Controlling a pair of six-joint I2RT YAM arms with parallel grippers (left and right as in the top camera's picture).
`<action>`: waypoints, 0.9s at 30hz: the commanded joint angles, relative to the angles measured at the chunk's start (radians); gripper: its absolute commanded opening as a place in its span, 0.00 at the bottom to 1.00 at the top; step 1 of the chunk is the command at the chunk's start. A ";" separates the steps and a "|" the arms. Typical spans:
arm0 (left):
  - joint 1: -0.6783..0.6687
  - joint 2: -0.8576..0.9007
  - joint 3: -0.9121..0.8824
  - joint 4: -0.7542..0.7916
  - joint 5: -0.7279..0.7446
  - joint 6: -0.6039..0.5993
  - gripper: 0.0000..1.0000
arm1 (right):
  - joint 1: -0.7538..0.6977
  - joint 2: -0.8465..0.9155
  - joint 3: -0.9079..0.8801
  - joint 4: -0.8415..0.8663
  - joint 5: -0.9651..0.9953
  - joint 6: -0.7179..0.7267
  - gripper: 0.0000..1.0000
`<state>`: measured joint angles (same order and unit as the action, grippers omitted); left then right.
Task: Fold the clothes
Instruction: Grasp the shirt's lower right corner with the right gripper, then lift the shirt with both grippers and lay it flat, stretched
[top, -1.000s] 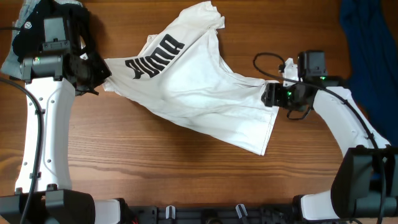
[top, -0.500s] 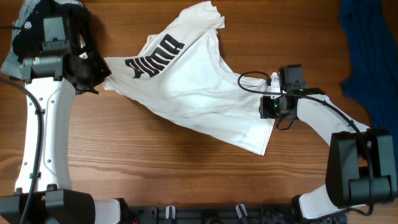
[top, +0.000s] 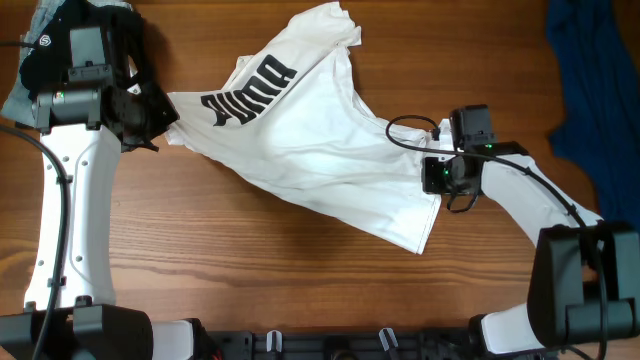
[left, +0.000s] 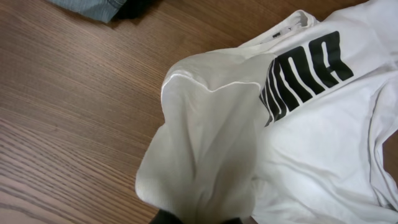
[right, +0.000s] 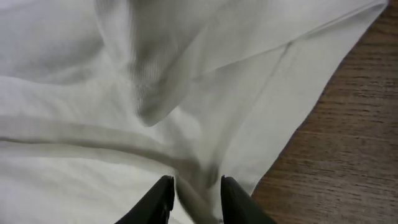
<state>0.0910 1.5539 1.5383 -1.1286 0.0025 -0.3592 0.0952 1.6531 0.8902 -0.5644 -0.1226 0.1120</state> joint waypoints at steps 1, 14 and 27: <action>-0.004 -0.001 0.018 0.004 -0.003 0.015 0.04 | 0.003 -0.019 -0.004 -0.010 0.000 0.020 0.30; -0.004 -0.001 0.018 0.003 -0.003 0.015 0.04 | 0.003 -0.010 -0.027 0.003 0.030 0.019 0.38; -0.004 -0.001 0.018 0.004 -0.003 0.016 0.04 | 0.003 -0.005 -0.035 0.008 0.029 0.022 0.04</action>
<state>0.0910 1.5539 1.5383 -1.1286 0.0021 -0.3592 0.0952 1.6520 0.8719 -0.5606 -0.1036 0.1337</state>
